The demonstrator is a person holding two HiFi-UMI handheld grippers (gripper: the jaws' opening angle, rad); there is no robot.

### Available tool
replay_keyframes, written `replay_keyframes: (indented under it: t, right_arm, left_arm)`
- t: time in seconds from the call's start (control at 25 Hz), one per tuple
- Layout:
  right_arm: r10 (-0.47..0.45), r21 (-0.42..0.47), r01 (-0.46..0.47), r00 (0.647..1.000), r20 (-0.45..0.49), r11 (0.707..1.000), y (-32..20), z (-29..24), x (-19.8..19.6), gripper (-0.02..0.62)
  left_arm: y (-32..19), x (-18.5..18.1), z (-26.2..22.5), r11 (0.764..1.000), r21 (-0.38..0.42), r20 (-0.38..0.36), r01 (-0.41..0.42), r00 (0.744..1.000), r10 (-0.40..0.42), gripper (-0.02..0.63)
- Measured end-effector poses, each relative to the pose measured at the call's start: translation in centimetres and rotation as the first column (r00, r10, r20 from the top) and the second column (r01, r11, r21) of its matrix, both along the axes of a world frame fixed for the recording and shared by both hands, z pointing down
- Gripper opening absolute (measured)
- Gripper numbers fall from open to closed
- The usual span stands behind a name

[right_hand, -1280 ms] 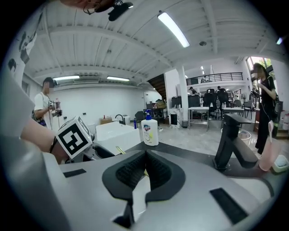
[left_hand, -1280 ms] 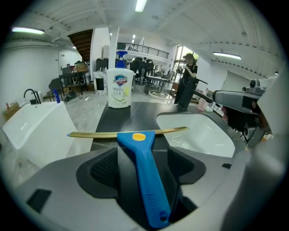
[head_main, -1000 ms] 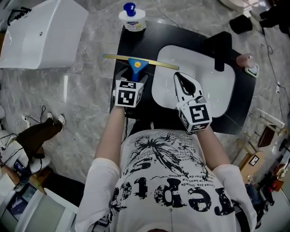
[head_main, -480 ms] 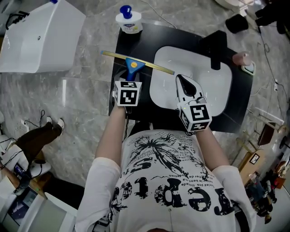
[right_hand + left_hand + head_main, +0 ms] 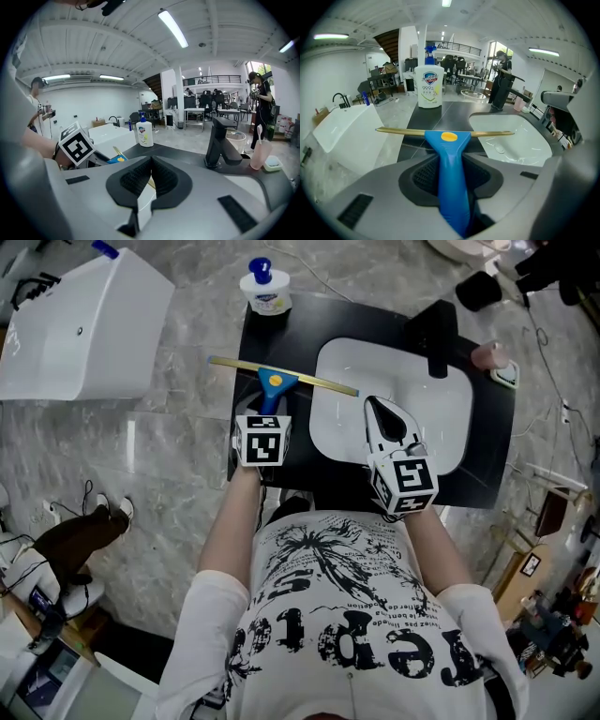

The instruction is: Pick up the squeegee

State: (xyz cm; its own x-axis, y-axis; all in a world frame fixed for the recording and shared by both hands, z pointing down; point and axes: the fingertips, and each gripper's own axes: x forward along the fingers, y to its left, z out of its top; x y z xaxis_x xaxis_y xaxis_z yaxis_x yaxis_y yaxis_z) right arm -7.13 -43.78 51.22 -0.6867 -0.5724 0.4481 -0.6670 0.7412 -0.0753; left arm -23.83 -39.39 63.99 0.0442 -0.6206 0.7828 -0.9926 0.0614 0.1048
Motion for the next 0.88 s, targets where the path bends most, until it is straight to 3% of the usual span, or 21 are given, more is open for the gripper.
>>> replay_keyframes:
  t: [0.24,0.56,0.72,0.88]
  right_arm:
    - [0.023,0.05,-0.024,1.0,0.019,0.998,2.7,-2.6,0.5,0.014]
    - [0.06,0.139,-0.068,0.996,0.059,0.988,7.1,-7.1,2.2,0.014]
    - [0.065,0.197,-0.079,0.995,0.078,0.977,9.3,-9.7,2.6,0.014]
    - [0.047,0.277,-0.067,0.996,0.077,0.959,11.5,-12.6,2.8,0.015]
  left_arm:
    - [1.6,-0.2,-5.7,0.991,0.134,0.023,-0.006,1.0,0.003,0.144]
    - [5.0,0.1,-14.8,0.942,0.331,0.069,-0.046,0.997,0.024,0.145]
    - [7.0,0.3,-19.8,0.902,0.426,0.096,-0.073,0.995,0.035,0.146]
    - [9.1,0.7,-24.8,0.84,0.534,0.12,-0.096,0.992,0.037,0.146]
